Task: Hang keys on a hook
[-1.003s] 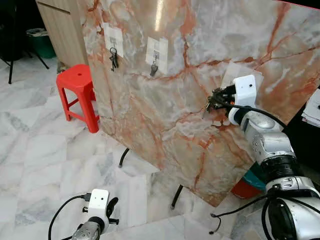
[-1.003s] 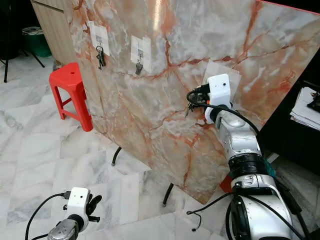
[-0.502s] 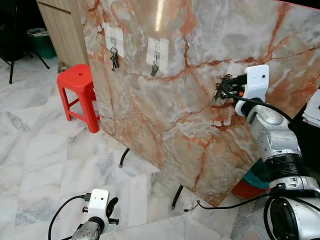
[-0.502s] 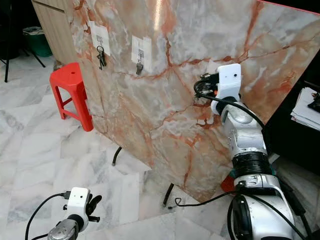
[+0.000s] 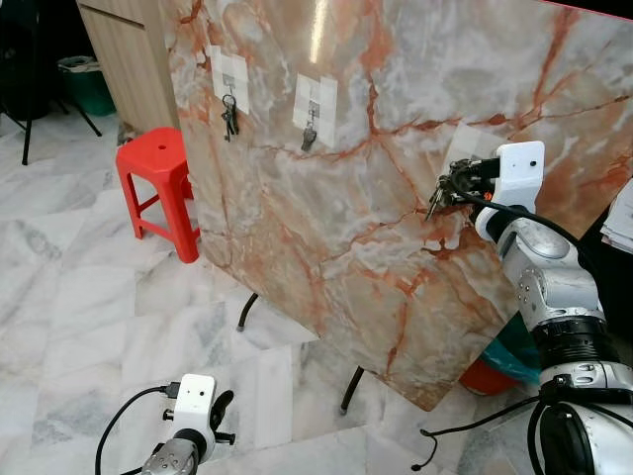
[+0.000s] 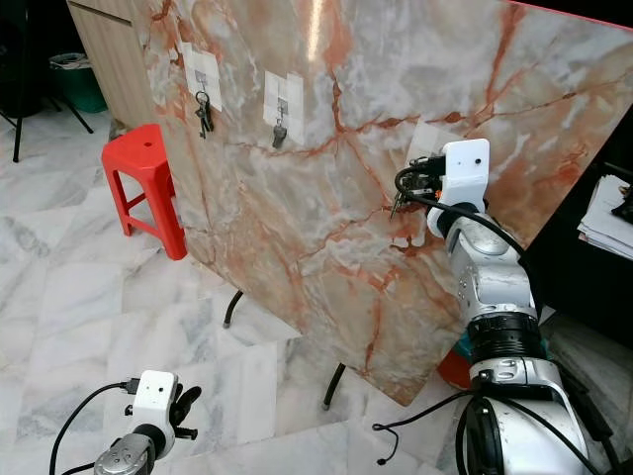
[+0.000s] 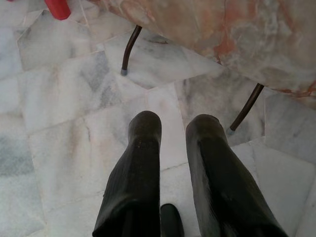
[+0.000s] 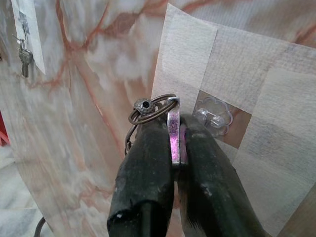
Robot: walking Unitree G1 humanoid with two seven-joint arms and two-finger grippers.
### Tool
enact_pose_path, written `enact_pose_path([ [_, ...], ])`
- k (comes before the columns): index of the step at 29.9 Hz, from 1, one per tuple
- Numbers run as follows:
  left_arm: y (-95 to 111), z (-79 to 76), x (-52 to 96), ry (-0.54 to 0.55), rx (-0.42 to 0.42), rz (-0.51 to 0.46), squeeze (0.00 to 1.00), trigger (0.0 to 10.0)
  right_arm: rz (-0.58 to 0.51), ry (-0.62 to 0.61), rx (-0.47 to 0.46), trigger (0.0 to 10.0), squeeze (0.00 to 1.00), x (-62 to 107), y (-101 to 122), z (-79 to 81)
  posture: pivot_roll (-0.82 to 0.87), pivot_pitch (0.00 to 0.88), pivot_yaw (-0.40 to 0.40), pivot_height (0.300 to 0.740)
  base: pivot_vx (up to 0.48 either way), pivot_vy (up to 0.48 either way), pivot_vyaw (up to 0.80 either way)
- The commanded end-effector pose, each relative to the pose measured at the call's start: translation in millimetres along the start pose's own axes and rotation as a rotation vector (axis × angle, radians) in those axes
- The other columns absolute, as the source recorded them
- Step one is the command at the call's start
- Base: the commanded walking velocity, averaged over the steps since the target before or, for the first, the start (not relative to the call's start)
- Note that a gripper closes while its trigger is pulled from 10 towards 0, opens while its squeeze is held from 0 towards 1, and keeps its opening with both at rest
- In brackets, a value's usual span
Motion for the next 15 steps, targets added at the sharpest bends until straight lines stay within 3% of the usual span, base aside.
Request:
enact_pose_path([
  [1, -2.2, 0.5, 1.5, -0.001, -0.006, 0.002, 0.0, 10.0, -0.022, -0.09, -0.019, 10.0, 0.0, 4.1, 6.3, -22.1, 0.05, 0.052, -0.065, 0.74, 0.0, 0.0, 0.0],
  [9, -2.6, 0.2, 1.6, -0.001, -0.003, 0.002, 0.0, 10.0, -0.039, -0.155, -0.096, 10.0, 0.0, 7.0, 8.5, -35.4, 0.05, 0.052, -0.066, 0.74, 0.0, 0.0, 0.0],
  [15, -2.8, 0.0, 1.8, -0.001, -0.002, 0.002, 0.0, 10.0, -0.077, -0.119, -0.14, 10.0, 0.0, 10.0, 12.5, -29.8, 0.05, 0.052, -0.065, 0.74, 0.0, 0.0, 0.0],
])
Point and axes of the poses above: a point about 5 cm out from each wrist's last joint towards the gripper, its own x axis pointing back from the gripper into the wrist, its own y axis along the axis of the wrist's last joint, z = x × y, the point moved 3 cm from there along -x, pointing out of the wrist towards the gripper, and after that the axes turned 15 degrees about x, right-handed, at the moved point
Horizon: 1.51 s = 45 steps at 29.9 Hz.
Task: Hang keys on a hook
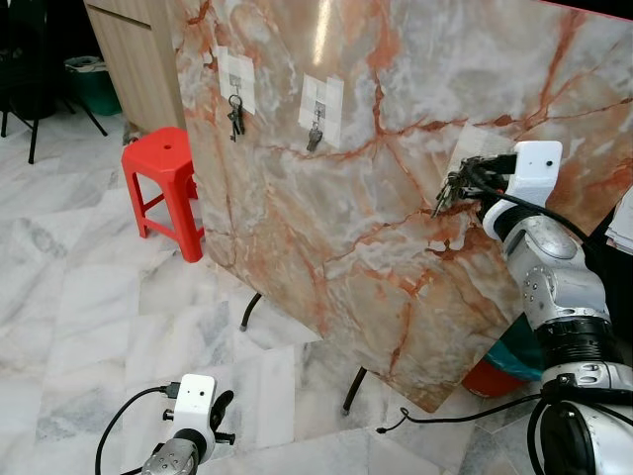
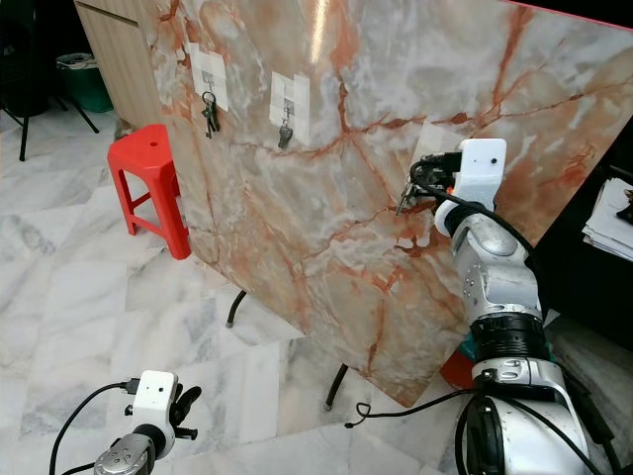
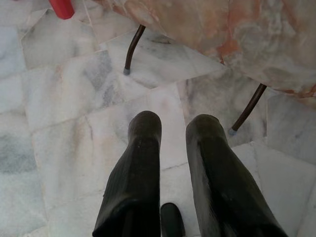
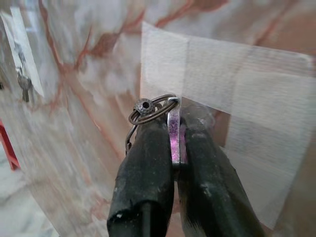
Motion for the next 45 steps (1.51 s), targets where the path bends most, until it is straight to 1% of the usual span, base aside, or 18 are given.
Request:
enact_pose_path([
  [1, -2.8, 0.0, 1.7, -0.001, -0.002, 0.002, 0.0, 10.0, -0.052, -0.06, -0.014, 10.0, 0.0, 3.8, 14.3, -16.5, 0.05, 0.052, -0.065, 0.74, 0.0, 0.0, 0.0],
  [5, -2.6, -0.2, 1.6, -0.002, -0.003, 0.002, 0.0, 10.0, -0.04, -0.051, -0.041, 10.0, 0.0, 5.6, 11.2, -13.7, 0.05, 0.051, -0.065, 0.74, 0.0, 0.0, 0.0],
  [9, -2.4, -0.2, 1.5, -0.002, -0.002, 0.001, 0.0, 10.0, -0.036, -0.026, -0.039, 10.0, 0.0, 6.9, 10.2, -8.4, 0.05, 0.052, -0.064, 0.74, 0.0, 0.0, 0.0],
  [16, -2.5, -0.2, 1.6, -0.001, -0.001, 0.001, 0.0, 10.0, -0.045, 0.053, -0.069, 10.0, 0.0, 9.5, 13.1, 4.8, 0.05, 0.051, -0.065, 0.74, 0.0, 0.0, 0.0],
  [19, -2.4, -0.1, 1.6, -0.001, 0.0, 0.001, 0.0, 10.0, -0.045, 0.058, -0.072, 10.0, 0.0, 9.7, 13.3, 5.9, 0.05, 0.051, -0.065, 0.74, 0.0, 0.0, 0.0],
  [20, -2.5, -0.2, 1.6, -0.001, 0.001, 0.0, 0.0, 10.0, -0.044, 0.074, -0.074, 10.0, 0.0, 10.8, 13.2, 9.0, 0.05, 0.052, -0.066, 0.74, 0.0, 0.0, 0.0],
  [23, -2.5, -0.4, 1.6, -0.001, 0.004, 0.0, 0.0, 10.0, -0.041, 0.088, -0.078, 10.0, 0.0, 12.6, 12.7, 11.7, 0.05, 0.052, -0.067, 0.74, 0.0, 0.0, 0.0],
  [25, -2.6, -0.5, 1.6, -0.001, 0.004, 0.0, 0.0, 10.0, -0.036, 0.092, -0.079, 10.0, 0.0, 13.5, 12.1, 12.5, 0.05, 0.051, -0.067, 0.74, 0.0, 0.0, 0.0],
  [29, -2.5, -0.6, 1.5, -0.001, 0.005, -0.001, 0.0, 10.0, 0.013, 0.102, -0.078, 10.0, 0.0, 15.6, 3.7, 14.5, 0.04, 0.051, -0.068, 0.74, 0.0, 0.0, 0.0],
  [34, -2.2, -0.5, 1.3, 0.0, 0.004, -0.001, 0.0, 10.0, 0.048, 0.083, -0.086, 10.0, 0.0, 16.4, -3.8, 11.1, 0.05, 0.051, -0.068, 0.74, 0.0, 0.0, 0.0],
  [45, -2.0, -0.3, 1.3, 0.0, 0.003, -0.001, 0.0, 10.0, 0.069, 0.078, -0.092, 10.0, 0.0, 17.7, -6.9, 10.2, 0.05, 0.053, -0.067, 0.74, 0.0, 0.0, 0.0],
])
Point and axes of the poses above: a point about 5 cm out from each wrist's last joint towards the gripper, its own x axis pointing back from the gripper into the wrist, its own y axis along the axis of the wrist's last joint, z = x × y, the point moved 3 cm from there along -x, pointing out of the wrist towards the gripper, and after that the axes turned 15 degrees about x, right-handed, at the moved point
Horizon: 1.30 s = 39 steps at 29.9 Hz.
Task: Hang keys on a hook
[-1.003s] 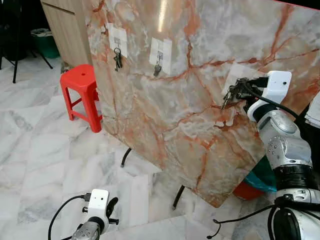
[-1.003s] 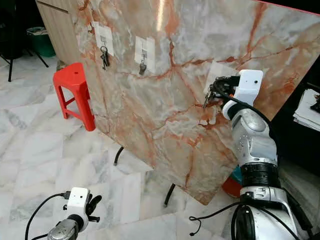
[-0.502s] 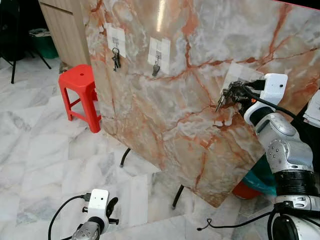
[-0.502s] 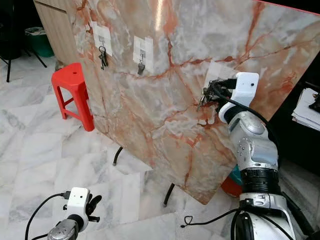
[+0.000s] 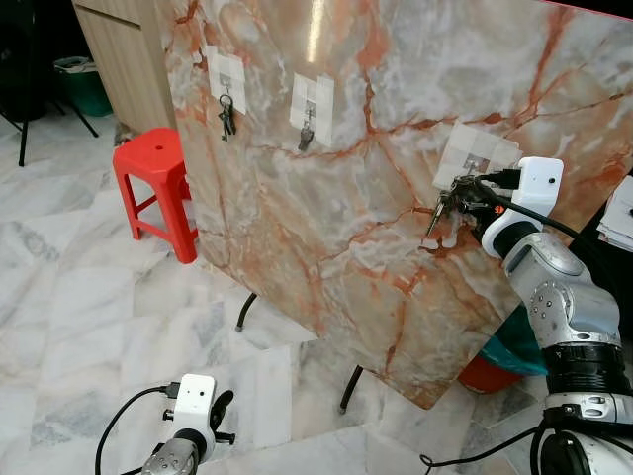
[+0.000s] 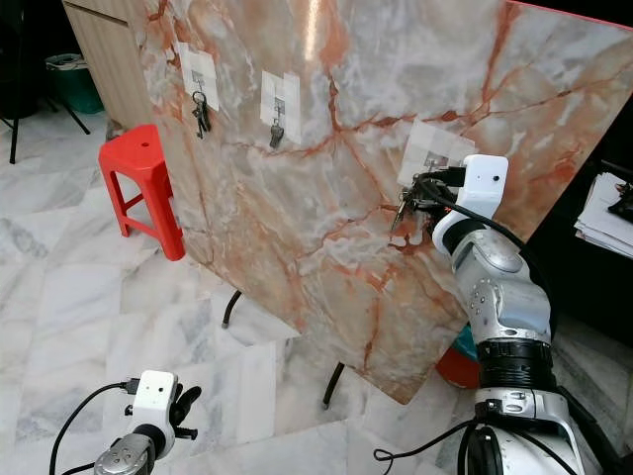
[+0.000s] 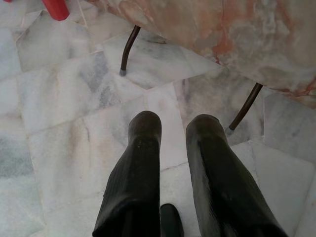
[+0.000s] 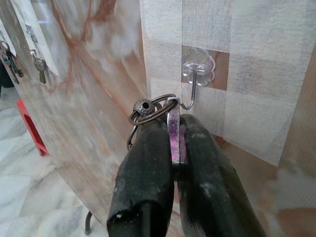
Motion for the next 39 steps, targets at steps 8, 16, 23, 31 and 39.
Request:
enact_pose_path([
  [8, -2.2, -0.6, 1.3, 0.0, 0.003, -0.001, 0.0, 10.0, 0.01, -0.033, 0.001, 10.0, 0.0, 2.1, 2.4, -7.7, 0.05, 0.054, -0.067, 0.74, 0.0, 0.0, 0.0],
  [16, -2.1, -0.4, 1.3, 0.0, 0.003, -0.001, 0.0, 10.0, 0.0, -0.077, -0.004, 10.0, 0.0, 1.1, 6.4, -16.4, 0.05, 0.054, -0.068, 0.74, 0.0, 0.0, 0.0],
  [23, -1.9, -0.2, 1.3, 0.001, 0.003, -0.002, 0.0, 10.0, -0.011, -0.084, -0.013, 10.0, 0.0, 0.3, 9.0, -17.0, 0.05, 0.054, -0.068, 0.74, 0.0, 0.0, 0.0],
  [31, -2.0, -0.7, 1.3, 0.0, 0.004, -0.003, 0.0, 10.0, -0.023, -0.067, -0.012, 10.0, 0.0, -0.2, 12.4, -14.5, 0.05, 0.054, -0.069, 0.74, 0.0, 0.0, 0.0],
  [39, -2.2, -0.7, 1.4, 0.001, 0.005, -0.003, 0.0, 10.0, -0.027, -0.05, -0.005, 10.0, 0.0, -0.3, 13.5, -11.7, 0.05, 0.054, -0.069, 0.74, 0.0, 0.0, 0.0],
])
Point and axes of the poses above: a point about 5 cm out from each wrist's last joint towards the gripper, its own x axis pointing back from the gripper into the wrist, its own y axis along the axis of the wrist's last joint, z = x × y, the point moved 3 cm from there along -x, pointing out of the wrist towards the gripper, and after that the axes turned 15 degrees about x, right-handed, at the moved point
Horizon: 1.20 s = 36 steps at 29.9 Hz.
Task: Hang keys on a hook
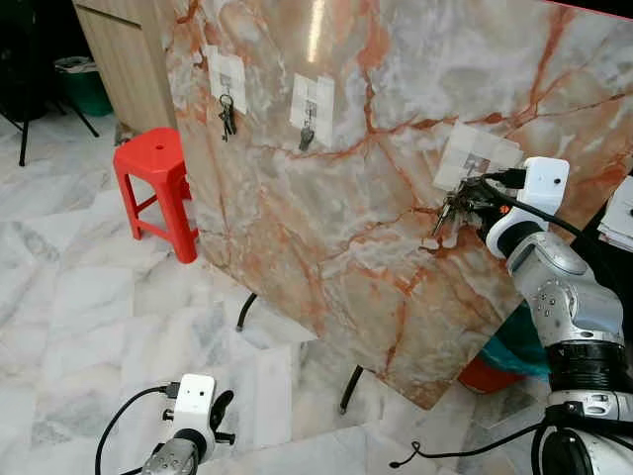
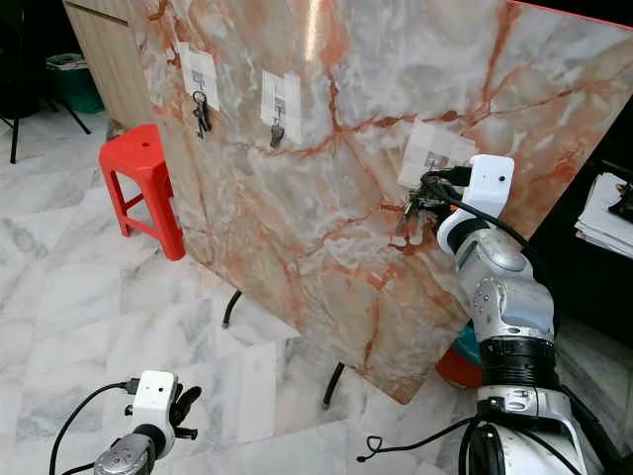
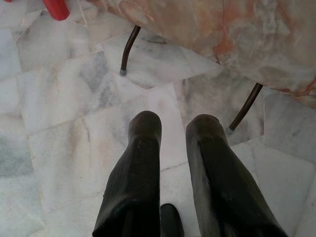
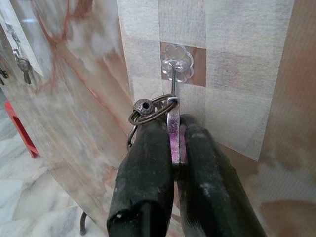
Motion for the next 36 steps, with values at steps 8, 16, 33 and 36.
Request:
enact_pose_path([
  [8, -2.5, -0.8, 1.6, 0.0, 0.005, -0.003, 0.0, 10.0, -0.05, -0.004, 0.006, 10.0, 0.0, -1.0, 15.7, -4.1, 0.05, 0.053, -0.07, 0.74, 0.0, 0.0, 0.0],
  [16, -2.6, -0.8, 1.6, 0.0, 0.005, -0.002, 0.0, 10.0, -0.046, -0.015, 0.004, 10.0, 0.0, -3.8, 16.8, -4.6, 0.05, 0.053, -0.07, 0.74, 0.0, 0.0, 0.0],
  [33, -2.1, -1.4, 1.2, 0.0, 0.007, -0.004, 0.0, 10.0, 0.027, -0.055, 0.026, 10.0, 0.0, -4.4, 6.4, -12.2, 0.05, 0.053, -0.07, 0.74, 0.0, 0.0, 0.0],
  [36, -2.1, -1.3, 1.3, 0.0, 0.007, -0.004, 0.0, 10.0, 0.03, -0.061, 0.023, 10.0, 0.0, -4.2, 5.5, -13.1, 0.05, 0.053, -0.07, 0.74, 0.0, 0.0, 0.0],
])
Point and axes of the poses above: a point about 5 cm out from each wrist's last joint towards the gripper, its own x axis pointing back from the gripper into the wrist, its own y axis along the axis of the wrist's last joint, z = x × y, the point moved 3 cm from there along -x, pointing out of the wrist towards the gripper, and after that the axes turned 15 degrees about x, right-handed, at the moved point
